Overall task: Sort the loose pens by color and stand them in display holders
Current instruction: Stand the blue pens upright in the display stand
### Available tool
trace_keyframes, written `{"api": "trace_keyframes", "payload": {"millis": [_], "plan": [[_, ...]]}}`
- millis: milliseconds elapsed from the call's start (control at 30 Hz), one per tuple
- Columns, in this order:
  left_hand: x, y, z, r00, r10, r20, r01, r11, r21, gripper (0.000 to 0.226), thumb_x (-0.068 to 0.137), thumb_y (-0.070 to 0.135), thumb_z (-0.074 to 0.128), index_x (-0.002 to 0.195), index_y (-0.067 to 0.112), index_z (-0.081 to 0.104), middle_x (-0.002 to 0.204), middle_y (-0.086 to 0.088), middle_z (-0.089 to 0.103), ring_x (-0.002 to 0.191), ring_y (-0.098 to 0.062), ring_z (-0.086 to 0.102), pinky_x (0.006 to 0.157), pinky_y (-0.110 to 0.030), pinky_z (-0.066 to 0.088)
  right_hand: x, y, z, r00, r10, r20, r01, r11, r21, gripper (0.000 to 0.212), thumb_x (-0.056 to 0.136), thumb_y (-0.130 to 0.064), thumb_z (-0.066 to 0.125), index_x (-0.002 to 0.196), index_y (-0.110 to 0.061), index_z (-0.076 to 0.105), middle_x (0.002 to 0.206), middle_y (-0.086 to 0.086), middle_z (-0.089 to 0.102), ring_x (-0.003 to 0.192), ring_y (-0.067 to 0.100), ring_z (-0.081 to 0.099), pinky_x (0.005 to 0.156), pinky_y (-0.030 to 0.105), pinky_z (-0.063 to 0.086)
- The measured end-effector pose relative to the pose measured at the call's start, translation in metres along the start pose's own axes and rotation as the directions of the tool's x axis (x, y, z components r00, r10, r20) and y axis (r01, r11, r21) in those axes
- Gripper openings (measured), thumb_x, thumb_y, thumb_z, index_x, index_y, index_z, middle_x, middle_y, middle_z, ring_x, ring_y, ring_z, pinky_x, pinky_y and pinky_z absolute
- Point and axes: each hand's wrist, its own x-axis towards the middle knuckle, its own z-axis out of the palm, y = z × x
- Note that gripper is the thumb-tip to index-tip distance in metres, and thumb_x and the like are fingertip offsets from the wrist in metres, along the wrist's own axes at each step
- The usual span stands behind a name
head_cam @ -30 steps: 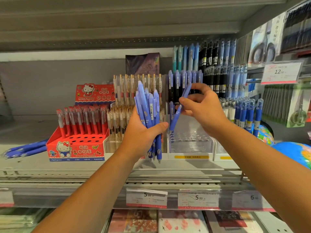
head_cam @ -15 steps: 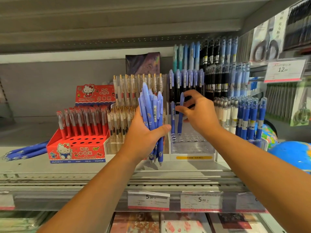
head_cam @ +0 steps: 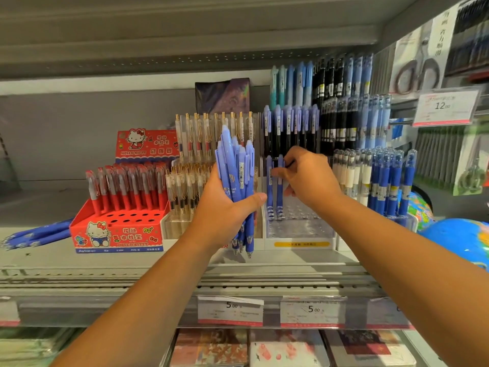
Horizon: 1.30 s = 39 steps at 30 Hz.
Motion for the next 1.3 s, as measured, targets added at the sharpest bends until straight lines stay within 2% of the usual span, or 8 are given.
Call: {"api": "trace_keyframes", "payload": {"millis": [167,333,433,567,733,1000,1133,1300], "plan": [[-0.001,0.002,0.0,1.0,-0.01,-0.001,0.01,1.0,0.002,0.052,0.082,0.015,0.079,0.126,0.026,0.053,0.083,0.013,0.067,0.076,-0.011,0.069,0.079,-0.039,0.061,0.003,0.002,0.001,0.999,0.046,0.023,-0.047,0.998,0.03,0.024,0.088,-0.028,0.072,0.098,-0.012,0.057,0.079,0.006,0.069,0.047,0.011,0.067,0.047,0.024,0.053],[-0.001,0.0,0.0,1.0,0.002,0.019,-0.002,1.0,0.019,0.051,0.081,0.018,0.079,0.122,0.034,0.053,0.081,0.018,0.068,0.077,-0.01,0.069,0.078,-0.036,0.061,-0.005,0.001,0.0,0.998,-0.006,-0.062,-0.006,0.982,-0.189,0.033,0.092,-0.043,0.064,0.098,-0.011,0.061,0.068,0.001,0.063,0.063,0.016,0.062,0.063,0.036,0.055],[0.0,-0.002,0.0,1.0,0.016,0.018,-0.016,0.999,0.032,0.053,0.08,0.021,0.081,0.116,0.044,0.049,0.088,0.027,0.068,0.083,-0.001,0.069,0.074,-0.023,0.06,-0.014,-0.016,-0.008,0.987,-0.034,-0.157,0.049,0.995,0.088,0.022,0.094,-0.042,0.06,0.096,-0.02,0.063,0.072,-0.006,0.061,0.062,0.005,0.057,0.055,0.026,0.048],[0.0,0.0,0.001,0.997,0.06,0.039,-0.06,0.998,0.003,0.071,0.079,0.014,0.081,0.138,0.029,0.043,0.102,0.031,0.067,0.093,0.006,0.067,0.071,-0.009,0.052,-0.033,-0.043,-0.018,0.989,-0.119,0.093,0.031,0.761,0.648,0.016,0.093,-0.026,0.065,0.105,-0.017,0.064,0.089,0.005,0.066,0.063,0.013,0.063,0.048,0.029,0.051],[0.0,0.001,0.003,0.994,0.059,0.097,-0.051,0.995,-0.082,0.074,0.078,0.012,0.08,0.139,0.028,0.042,0.114,0.024,0.069,0.103,0.001,0.067,0.077,-0.011,0.052,-0.041,-0.055,-0.018,0.982,-0.154,0.111,0.038,0.731,0.681,0.025,0.086,-0.01,0.071,0.109,-0.017,0.063,0.088,0.004,0.066,0.067,0.013,0.068,0.051,0.026,0.054],[-0.004,0.009,0.003,0.995,0.006,0.1,0.005,0.994,-0.11,0.045,0.069,0.04,0.073,0.11,0.037,0.054,0.089,0.03,0.071,0.084,0.006,0.068,0.066,-0.009,0.053,-0.037,-0.043,-0.02,0.986,-0.048,0.16,-0.093,0.64,0.763,0.02,0.091,-0.002,0.064,0.11,-0.009,0.066,0.079,0.001,0.068,0.071,0.014,0.067,0.06,0.027,0.056],[-0.002,0.004,0.002,0.996,-0.036,0.081,0.045,0.993,-0.111,0.033,0.086,0.024,0.071,0.111,0.036,0.054,0.085,0.029,0.071,0.082,0.005,0.068,0.064,-0.009,0.052,-0.037,-0.039,-0.023,0.987,-0.048,0.154,-0.087,0.644,0.76,0.019,0.092,0.0,0.063,0.108,-0.01,0.067,0.085,0.009,0.065,0.072,0.019,0.068,0.065,0.029,0.057],[-0.001,0.003,0.001,0.996,-0.078,0.045,0.082,0.993,-0.086,0.027,0.091,0.022,0.067,0.116,0.022,0.056,0.073,0.008,0.071,0.063,-0.016,0.069,0.061,-0.031,0.059,-0.029,-0.036,-0.028,0.995,0.014,0.102,-0.087,0.646,0.759,0.023,0.094,-0.002,0.06,0.113,-0.013,0.065,0.099,0.016,0.065,0.084,0.023,0.067,0.067,0.032,0.059]]}}
